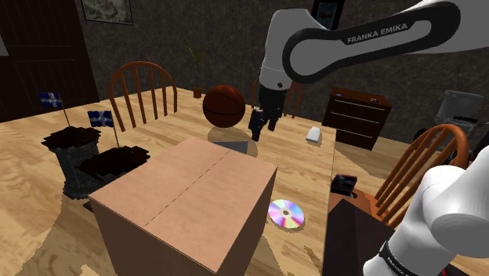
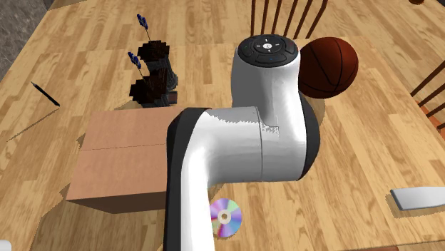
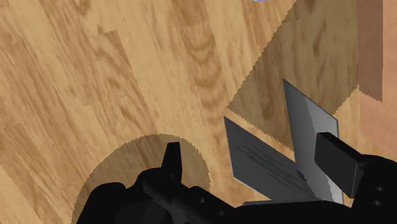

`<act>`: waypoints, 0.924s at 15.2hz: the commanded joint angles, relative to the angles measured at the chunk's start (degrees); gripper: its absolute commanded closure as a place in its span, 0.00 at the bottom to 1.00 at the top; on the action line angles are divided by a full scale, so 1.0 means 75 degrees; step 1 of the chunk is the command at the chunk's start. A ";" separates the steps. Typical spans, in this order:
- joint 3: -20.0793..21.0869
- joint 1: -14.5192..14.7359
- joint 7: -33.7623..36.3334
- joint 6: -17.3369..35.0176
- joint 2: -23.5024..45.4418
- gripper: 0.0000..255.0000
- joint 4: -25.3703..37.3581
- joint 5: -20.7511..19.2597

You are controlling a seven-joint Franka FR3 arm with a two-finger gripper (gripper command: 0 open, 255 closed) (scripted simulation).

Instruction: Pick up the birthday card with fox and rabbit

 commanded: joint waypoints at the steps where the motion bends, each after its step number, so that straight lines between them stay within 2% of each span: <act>1: 0.0156 0.0107 -0.0022 0.0232 0.0465 0.00 0.0268 -0.0061; 8: 0.0715 0.0506 0.0057 0.0845 0.1965 0.00 0.1213 -0.0456; 14: 0.0721 0.0507 0.0163 0.1440 0.2182 0.00 0.0822 -0.0557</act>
